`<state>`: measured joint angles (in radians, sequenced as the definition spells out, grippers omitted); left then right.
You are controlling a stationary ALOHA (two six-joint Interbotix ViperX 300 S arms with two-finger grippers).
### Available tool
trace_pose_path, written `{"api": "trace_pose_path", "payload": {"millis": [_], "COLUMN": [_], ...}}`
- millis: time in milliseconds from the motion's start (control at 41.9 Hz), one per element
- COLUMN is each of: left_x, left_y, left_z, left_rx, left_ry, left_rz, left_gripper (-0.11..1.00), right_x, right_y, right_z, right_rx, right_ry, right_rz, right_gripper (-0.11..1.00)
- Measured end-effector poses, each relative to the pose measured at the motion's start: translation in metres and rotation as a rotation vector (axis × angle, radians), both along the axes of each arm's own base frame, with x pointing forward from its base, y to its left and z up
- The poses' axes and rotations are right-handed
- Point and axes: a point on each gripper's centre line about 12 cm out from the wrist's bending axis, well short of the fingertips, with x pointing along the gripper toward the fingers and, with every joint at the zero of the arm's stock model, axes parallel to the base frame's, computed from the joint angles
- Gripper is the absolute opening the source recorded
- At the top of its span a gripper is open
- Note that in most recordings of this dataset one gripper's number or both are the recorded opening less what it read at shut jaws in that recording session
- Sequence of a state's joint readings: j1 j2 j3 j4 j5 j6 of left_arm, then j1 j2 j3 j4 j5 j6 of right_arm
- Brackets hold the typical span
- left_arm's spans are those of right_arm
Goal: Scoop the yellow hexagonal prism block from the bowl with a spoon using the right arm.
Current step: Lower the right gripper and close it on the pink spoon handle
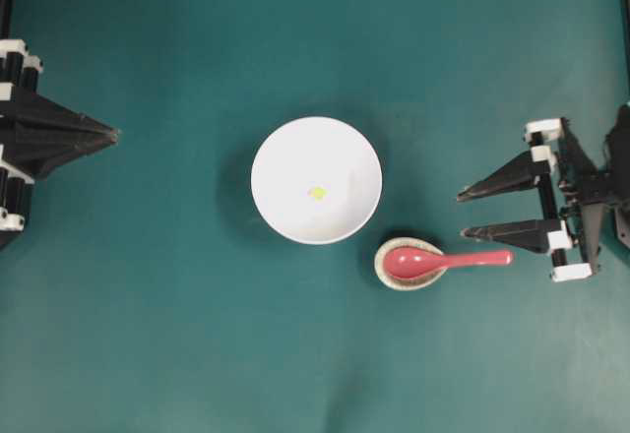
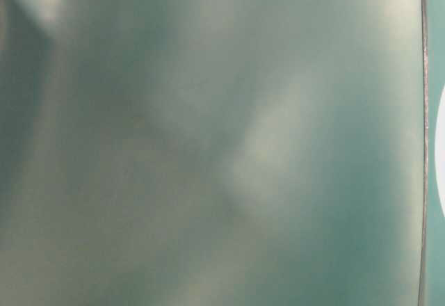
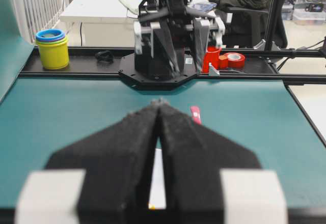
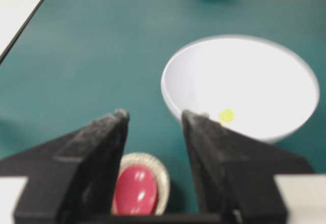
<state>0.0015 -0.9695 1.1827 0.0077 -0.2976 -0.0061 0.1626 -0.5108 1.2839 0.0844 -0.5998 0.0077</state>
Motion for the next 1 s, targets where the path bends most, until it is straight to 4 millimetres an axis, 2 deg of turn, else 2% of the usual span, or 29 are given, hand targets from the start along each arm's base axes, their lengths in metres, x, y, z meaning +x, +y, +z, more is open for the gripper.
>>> {"api": "trace_pose_path", "payload": {"millis": [525, 1002], "left_x": [0.000, 0.001], "left_y": [0.000, 0.000], "left_z": [0.000, -0.001], "left_rx": [0.012, 0.012], "left_ry": [0.002, 0.003], "left_rz": [0.001, 0.001], "left_gripper": [-0.01, -0.01], "right_x": [-0.002, -0.012], "right_y": [0.021, 0.032], "right_z": [-0.067, -0.106], "right_rx": [0.028, 0.023], "right_ry": [0.048, 0.125], "right_rz": [-0.024, -0.076], "right_gripper": [0.53, 0.53]}}
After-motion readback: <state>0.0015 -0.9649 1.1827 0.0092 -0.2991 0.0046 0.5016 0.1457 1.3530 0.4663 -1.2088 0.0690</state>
